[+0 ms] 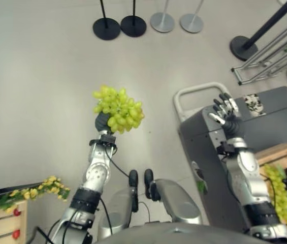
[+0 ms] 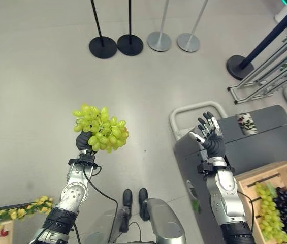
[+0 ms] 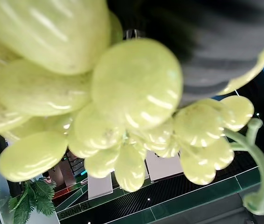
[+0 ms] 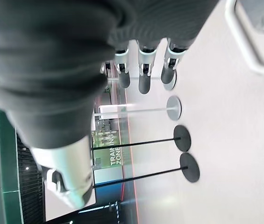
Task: Pick up the fruits from the basket on one side to the basket on the other side
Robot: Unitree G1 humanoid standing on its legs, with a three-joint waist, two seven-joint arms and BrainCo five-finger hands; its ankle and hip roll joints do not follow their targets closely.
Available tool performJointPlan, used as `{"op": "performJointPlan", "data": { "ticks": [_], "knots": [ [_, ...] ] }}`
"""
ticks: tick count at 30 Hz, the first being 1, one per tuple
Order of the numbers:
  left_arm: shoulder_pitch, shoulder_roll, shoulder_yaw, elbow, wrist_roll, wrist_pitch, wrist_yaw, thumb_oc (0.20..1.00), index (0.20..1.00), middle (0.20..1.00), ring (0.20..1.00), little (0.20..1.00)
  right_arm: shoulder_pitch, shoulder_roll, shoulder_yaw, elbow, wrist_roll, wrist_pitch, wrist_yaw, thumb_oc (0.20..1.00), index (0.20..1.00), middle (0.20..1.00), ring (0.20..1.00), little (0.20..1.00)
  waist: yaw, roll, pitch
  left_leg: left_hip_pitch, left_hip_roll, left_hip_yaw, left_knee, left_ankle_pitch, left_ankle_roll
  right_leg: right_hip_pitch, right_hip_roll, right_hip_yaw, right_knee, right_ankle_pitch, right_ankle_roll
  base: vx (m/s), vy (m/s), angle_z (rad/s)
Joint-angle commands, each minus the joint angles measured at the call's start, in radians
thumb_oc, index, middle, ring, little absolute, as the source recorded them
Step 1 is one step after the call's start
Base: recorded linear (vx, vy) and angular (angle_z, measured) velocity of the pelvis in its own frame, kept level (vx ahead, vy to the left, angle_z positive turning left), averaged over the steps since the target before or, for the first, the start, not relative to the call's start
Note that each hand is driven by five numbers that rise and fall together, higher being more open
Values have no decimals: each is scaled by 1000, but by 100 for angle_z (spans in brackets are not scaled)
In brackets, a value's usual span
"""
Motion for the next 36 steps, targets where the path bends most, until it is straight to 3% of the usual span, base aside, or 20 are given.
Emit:
{"op": "performJointPlan", "data": {
  "ticks": [1,5,7,8,10,12,16,18,23,31,36],
  "knots": [
    [-27,-21,-2,-82,49,-16,-38,200,200,200,200,200,-20,-28,-43,-31,-23,-51,-4,1000,1000,1000,1000,1000,-8,-16,-77,-3,45,-2,41,-67,-114,15,-11,40,-60,63,64,-25,-87,40],
    [-12,-34,2,-85,51,-11,-37,200,200,200,200,200,-7,-37,-51,-32,-26,-53,-4,1000,1000,1000,1000,1000,-5,-11,-80,-19,36,-17,72,-63,-124,46,-19,25,-103,65,49,-13,-74,32],
    [-18,-40,-3,-82,47,-7,-42,200,200,200,200,200,1,-43,-66,-36,-20,-58,-7,1000,1000,1000,1000,1000,-12,-9,-67,-42,42,-10,127,-60,-149,63,-31,11,-123,64,38,-42,-40,40],
    [-28,-44,-8,-79,48,-6,-41,200,200,200,200,200,3,-50,-78,-41,-19,-62,-13,1000,1000,1000,1000,1000,-23,-9,-56,-65,66,36,162,-52,-166,71,-45,-9,-128,63,37,-99,12,57],
    [-42,-57,-11,-76,44,-1,-44,200,200,200,200,200,-6,-61,-87,-41,-19,-67,-29,1000,1000,1000,1000,1000,-40,-10,-37,-81,159,145,231,-73,-178,72,-71,-35,-121,67,39,-114,47,81],
    [-34,-55,-9,-81,43,-2,-43,200,200,200,200,200,-16,-57,-78,-37,-19,-69,-37,1000,1000,1000,1000,1000,-39,-17,-33,-93,188,117,265,-88,-180,75,-81,-36,-121,69,44,-67,36,81],
    [-16,-41,-5,-103,33,-5,-35,200,200,200,200,200,0,-57,-83,-41,-14,-71,-39,1000,1000,1000,1000,1000,-39,-13,-43,-80,290,61,176,-19,-201,62,-111,-67,-94,56,68,22,106,20],
    [-17,-27,-12,-102,32,-2,-44,200,200,200,200,200,8,-57,-86,-39,-16,-67,-32,1000,1000,1000,1000,1000,-41,7,-38,-31,280,58,59,-8,-203,49,-129,-92,-70,62,87,7,230,8],
    [-21,12,6,-120,29,-8,-59,200,200,200,200,200,-2,-47,-56,-32,-20,-59,4,1000,1000,1000,1000,1000,-11,-11,-15,-51,234,44,64,-10,-193,25,-170,-101,-64,94,115,-36,169,27],
    [9,30,32,-139,42,-2,-63,200,200,200,200,200,-24,-35,-7,-21,-60,-45,33,1000,1000,1000,1000,1000,33,-21,-11,-70,194,11,71,-18,-170,30,-196,-122,-48,90,125,1,82,26],
    [21,25,52,-138,51,-12,-55,200,200,200,200,200,-35,-25,31,-19,-82,-39,54,1000,1000,1000,1000,1000,78,-13,-19,-82,155,-46,46,-2,-163,58,-222,-183,-63,89,127,12,18,28]
  ]
}}
